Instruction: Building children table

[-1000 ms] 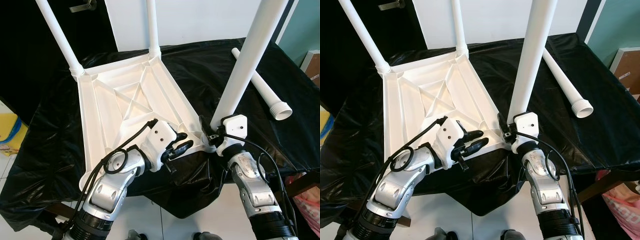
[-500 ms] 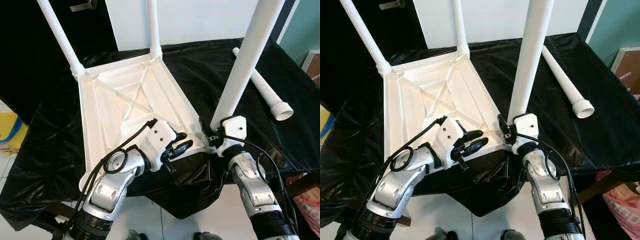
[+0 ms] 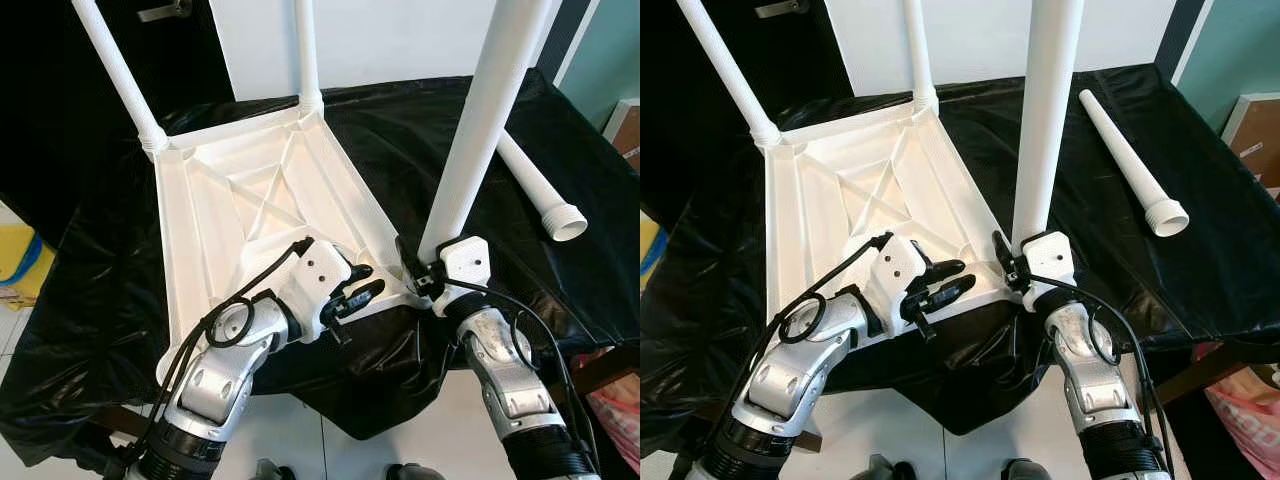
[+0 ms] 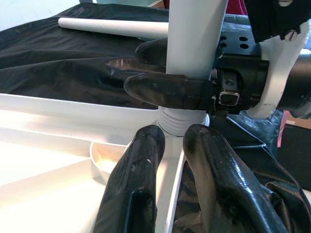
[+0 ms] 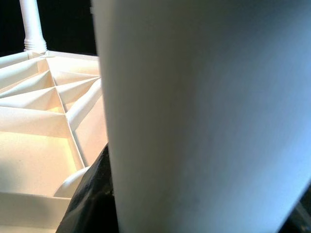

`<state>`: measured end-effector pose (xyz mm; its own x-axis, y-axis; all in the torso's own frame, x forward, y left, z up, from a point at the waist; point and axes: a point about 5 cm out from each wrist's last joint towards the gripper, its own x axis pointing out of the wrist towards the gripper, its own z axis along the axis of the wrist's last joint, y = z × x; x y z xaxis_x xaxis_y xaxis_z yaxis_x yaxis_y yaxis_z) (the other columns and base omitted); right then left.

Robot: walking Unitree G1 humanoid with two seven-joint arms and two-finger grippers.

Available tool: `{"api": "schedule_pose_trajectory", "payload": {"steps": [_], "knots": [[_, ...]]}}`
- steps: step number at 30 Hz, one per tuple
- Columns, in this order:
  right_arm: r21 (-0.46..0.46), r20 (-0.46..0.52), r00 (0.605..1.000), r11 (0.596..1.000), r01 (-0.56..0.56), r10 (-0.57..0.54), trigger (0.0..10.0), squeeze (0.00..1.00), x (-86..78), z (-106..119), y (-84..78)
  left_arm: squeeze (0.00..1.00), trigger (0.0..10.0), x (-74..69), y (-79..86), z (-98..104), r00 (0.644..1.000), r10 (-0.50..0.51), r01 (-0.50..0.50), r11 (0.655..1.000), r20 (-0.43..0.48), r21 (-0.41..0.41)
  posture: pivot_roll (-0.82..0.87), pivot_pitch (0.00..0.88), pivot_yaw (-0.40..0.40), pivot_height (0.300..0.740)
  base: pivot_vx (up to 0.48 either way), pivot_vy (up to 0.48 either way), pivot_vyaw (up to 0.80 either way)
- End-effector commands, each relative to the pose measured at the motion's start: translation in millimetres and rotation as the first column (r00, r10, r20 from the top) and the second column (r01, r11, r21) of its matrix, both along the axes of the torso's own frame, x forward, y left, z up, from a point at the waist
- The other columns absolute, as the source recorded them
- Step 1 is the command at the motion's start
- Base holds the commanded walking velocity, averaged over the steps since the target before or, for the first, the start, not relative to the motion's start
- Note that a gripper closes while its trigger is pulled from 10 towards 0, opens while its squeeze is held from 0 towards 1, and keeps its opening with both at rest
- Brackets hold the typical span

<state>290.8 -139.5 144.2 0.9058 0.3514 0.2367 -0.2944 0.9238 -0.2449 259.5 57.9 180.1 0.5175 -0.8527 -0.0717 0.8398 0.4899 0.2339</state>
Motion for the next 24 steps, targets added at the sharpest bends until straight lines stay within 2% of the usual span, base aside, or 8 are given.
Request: {"api": "schedule_pose_trajectory", "payload": {"steps": [1, 24], "knots": [[-0.026, -0.093, 0.996, 1.0, -0.005, 0.002, 10.0, 0.0, -4.0, -20.1, -0.5, 0.0, 10.0, 0.3, 1.6, 1.1, 0.999, 0.036, -0.036, 0.999, 0.003, -0.003, -0.12, 0.138, 0.067, 0.74, 0.0, 0.0, 0.0], [-0.025, -0.068, 0.998, 1.0, 0.007, -0.008, 10.0, 0.0, -1.9, -14.3, -3.6, 0.0, 10.0, 2.0, -2.5, 3.6, 1.0, 0.023, -0.023, 1.0, 0.013, -0.006, -0.11, 0.129, 0.07, 0.74, 0.0, 0.0, 0.0]]}}
